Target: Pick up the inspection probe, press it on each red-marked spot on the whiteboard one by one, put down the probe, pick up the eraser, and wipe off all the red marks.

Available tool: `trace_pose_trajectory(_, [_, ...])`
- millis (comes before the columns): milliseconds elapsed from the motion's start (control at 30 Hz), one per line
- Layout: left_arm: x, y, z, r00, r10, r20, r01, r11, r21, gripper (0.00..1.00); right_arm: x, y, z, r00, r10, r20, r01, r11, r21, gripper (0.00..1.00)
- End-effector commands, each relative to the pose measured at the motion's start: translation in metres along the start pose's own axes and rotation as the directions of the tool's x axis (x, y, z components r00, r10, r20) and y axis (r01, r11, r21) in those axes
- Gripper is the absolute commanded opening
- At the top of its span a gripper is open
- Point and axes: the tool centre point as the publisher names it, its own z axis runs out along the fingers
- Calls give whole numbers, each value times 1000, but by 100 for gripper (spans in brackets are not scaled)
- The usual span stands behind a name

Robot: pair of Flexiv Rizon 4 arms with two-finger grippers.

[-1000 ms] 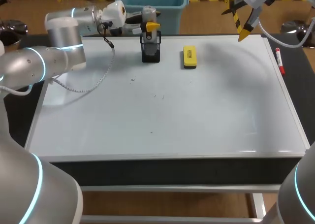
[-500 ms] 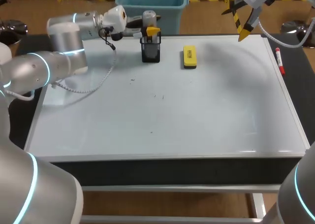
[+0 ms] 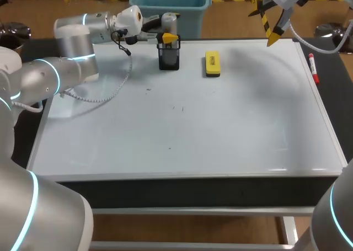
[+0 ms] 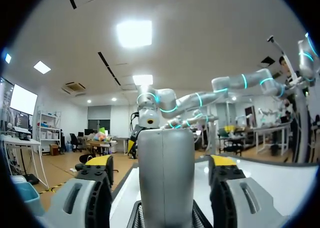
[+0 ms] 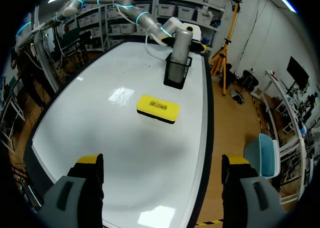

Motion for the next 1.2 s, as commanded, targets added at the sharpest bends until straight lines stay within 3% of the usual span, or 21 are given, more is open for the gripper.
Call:
trace_pose_trajectory(33, [-2, -6, -1, 1000, 3, -8, -3, 1000, -4, 100, 0, 1, -1, 1000, -1, -3, 1, 1000, 6, 100])
trace_pose_trajectory(200, [5, -20, -9, 999, 26, 31, -24, 998, -59, 100, 0, 1, -1, 1000, -1, -3, 1, 1000, 6, 100])
trace_pose_trajectory(367, [12, -26, -25, 991, 45, 124, -16, 974, -225, 100, 0, 1, -1, 1000, -1, -3, 1, 1000, 6, 100])
trace_pose_trajectory(600, [23, -32, -49, 972, 51, 228, 16, 959, -282, 100, 0, 1, -1, 1000, -1, -3, 1, 1000, 6, 100])
trace_pose_trajectory(933, [43, -36, -80, 919, 84, 385, 95, 901, -424, 100, 0, 1, -1, 1000, -1, -3, 1, 1000, 6, 100])
trace_pose_trajectory(1200, [62, -41, -106, 857, 148, 494, 154, 841, -519, 100, 0, 1, -1, 1000, -1, -3, 1, 1000, 6, 100])
